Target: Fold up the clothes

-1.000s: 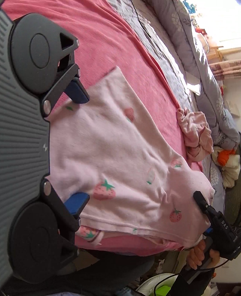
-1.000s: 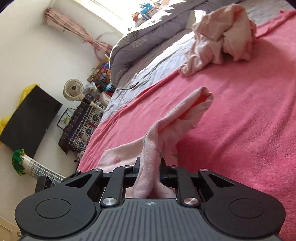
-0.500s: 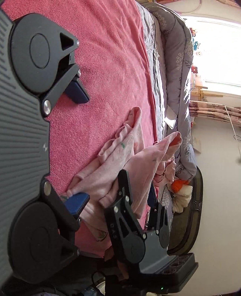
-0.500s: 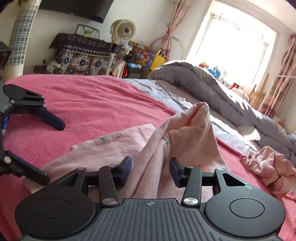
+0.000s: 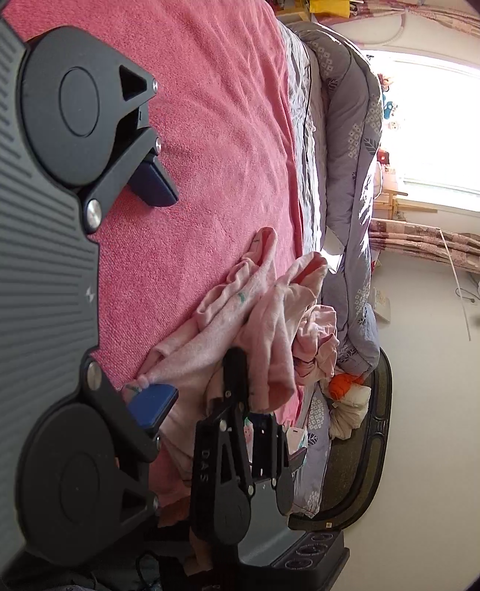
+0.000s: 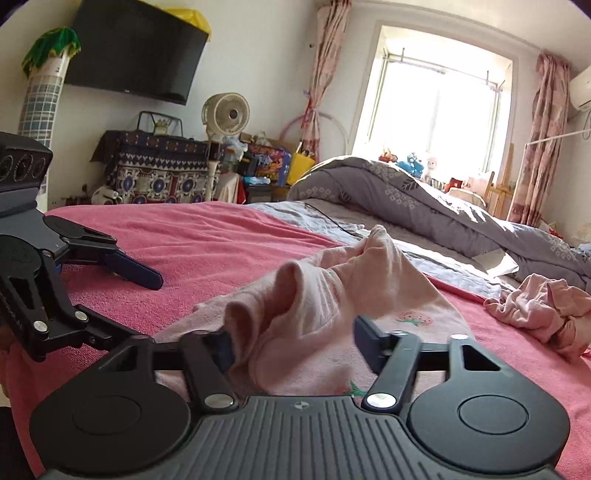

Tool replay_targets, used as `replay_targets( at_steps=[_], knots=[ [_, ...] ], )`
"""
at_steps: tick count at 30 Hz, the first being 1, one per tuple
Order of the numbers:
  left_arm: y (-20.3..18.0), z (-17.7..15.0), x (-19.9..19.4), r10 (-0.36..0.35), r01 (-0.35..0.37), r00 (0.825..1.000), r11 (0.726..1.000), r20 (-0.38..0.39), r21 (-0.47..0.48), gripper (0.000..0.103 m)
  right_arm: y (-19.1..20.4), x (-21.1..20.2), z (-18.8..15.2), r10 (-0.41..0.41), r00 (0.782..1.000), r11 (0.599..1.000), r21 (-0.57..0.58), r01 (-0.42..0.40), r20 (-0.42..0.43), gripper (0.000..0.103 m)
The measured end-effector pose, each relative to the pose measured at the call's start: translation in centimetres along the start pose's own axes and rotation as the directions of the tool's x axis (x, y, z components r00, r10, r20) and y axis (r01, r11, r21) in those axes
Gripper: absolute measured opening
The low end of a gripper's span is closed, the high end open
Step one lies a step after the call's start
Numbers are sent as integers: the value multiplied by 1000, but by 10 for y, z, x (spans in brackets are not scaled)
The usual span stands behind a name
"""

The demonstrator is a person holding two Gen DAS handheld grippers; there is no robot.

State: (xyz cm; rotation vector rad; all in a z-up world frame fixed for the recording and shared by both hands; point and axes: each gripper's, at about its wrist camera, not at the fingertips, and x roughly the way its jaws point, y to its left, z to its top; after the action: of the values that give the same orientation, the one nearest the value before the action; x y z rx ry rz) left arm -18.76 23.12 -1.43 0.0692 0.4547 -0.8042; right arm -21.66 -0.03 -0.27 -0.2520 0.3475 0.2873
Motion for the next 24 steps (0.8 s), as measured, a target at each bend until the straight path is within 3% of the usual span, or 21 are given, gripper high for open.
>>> replay_targets(
  at_steps=[3, 6, 9, 12, 14, 15, 17, 18, 19, 20, 21, 22, 24],
  knots=[
    [-2, -8, -24, 41, -40, 999, 998, 30, -39, 103, -7, 13, 9, 9, 999, 999, 37, -7, -33, 16],
    [2, -16, -55, 88, -80, 993, 992, 76, -102, 103, -12, -4, 21, 10, 999, 998, 57, -12, 34, 13],
    [10, -20, -76, 117, -97, 987, 980, 112, -176, 103, -1, -29, 25, 37, 992, 999, 3, -38, 119, 13],
    [26, -19, -85, 178, -137, 976, 950, 129, -282, 103, 18, -29, 15, 111, 989, 992, -61, -106, 94, 13],
    [37, -15, -83, 202, -139, 969, 920, 140, -366, 103, 30, -19, 4, 140, 990, 986, -91, -137, 31, 13],
    [42, -13, -84, 212, -135, 966, 905, 151, -404, 103, 36, -13, -3, 136, 991, 985, -108, -134, 14, 15],
    [45, -3, -79, 228, -131, 959, 886, 170, -445, 103, 46, -19, -14, 123, 990, 977, -184, -110, 62, 21],
    [39, 7, -75, 235, -138, 954, 895, 187, -424, 103, 49, -26, -15, 137, 987, 970, -213, -118, 80, 33],
    [34, 17, -71, 242, -145, 949, 904, 203, -401, 103, 49, -33, -15, 180, 980, 962, -225, -157, 87, 47],
    [29, 26, -67, 249, -152, 943, 913, 220, -379, 103, 45, -40, -15, 237, 967, 951, -223, -213, 91, 52],
    [20, 38, -59, 248, -164, 942, 927, 225, -336, 103, 39, -49, -14, 317, 945, 933, -209, -294, 87, 63],
    [11, 49, -52, 247, -175, 941, 940, 231, -293, 103, 29, -58, -13, 394, 915, 910, -177, -376, 84, 64],
    [-15, 72, -28, 234, -198, 948, 964, 215, -176, 103, 3, -77, -8, 476, 872, 879, -91, -467, 116, 64]
  ],
)
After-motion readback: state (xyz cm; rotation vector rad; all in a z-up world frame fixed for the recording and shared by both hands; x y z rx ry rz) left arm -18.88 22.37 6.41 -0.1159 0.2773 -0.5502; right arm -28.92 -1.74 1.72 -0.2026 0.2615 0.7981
